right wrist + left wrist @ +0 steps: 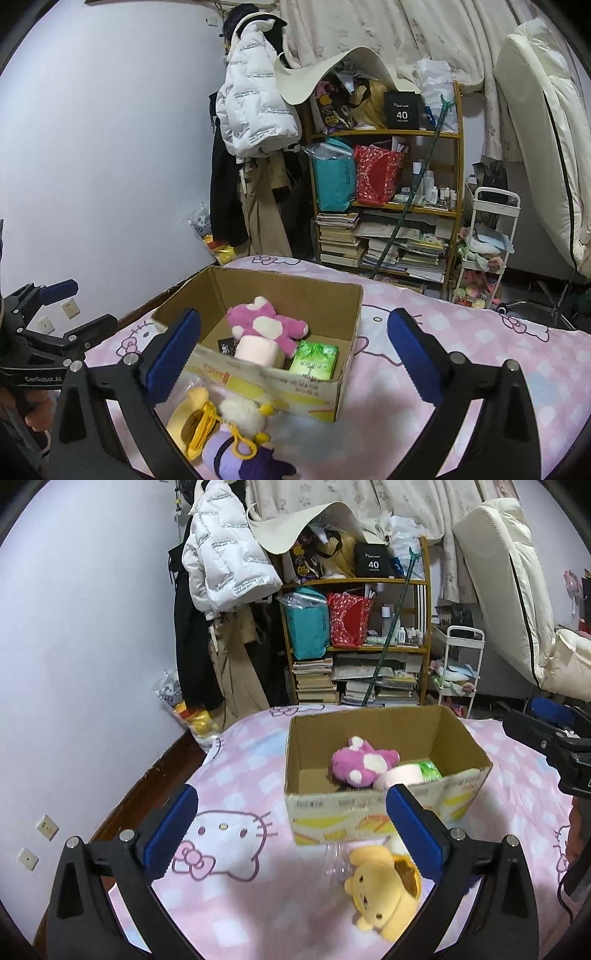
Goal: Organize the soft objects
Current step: 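Lower the left tool to the yellow dog plush while the right tool lowers to the purple doll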
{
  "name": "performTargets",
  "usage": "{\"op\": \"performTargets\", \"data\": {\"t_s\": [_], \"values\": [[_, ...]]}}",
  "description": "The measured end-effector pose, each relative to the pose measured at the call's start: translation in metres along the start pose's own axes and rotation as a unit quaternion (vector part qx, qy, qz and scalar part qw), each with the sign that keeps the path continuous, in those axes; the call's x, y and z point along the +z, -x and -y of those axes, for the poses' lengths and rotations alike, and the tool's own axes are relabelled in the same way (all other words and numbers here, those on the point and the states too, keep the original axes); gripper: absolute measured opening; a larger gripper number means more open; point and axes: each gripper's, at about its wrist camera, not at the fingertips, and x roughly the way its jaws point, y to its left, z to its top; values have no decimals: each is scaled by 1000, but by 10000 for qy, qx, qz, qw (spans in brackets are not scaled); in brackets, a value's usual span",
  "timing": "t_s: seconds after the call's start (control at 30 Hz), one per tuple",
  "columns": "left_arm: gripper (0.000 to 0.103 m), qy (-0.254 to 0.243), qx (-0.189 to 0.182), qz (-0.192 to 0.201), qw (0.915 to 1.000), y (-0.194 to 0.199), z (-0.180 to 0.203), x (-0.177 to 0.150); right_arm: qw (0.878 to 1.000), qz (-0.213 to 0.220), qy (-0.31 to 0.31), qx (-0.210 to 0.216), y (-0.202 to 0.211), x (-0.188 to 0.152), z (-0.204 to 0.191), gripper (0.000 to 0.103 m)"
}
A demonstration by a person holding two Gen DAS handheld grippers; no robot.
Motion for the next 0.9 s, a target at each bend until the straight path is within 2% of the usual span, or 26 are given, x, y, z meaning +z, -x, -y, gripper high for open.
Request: {"op": "performTargets", "data": {"t_s": [0.2, 0.57, 0.9], "values": [[101, 261, -147, -221, 9993, 13, -9, -9, 9999, -111, 53, 30, 10, -11, -10, 103], [101, 198, -180, -383, 9989, 23, -7, -23, 9995, -297, 63, 30, 20, -29, -25, 103], [101, 202, -242, -441, 9985, 16, -10, -19, 9983, -555, 162, 56, 9, -44, -30, 103]]}}
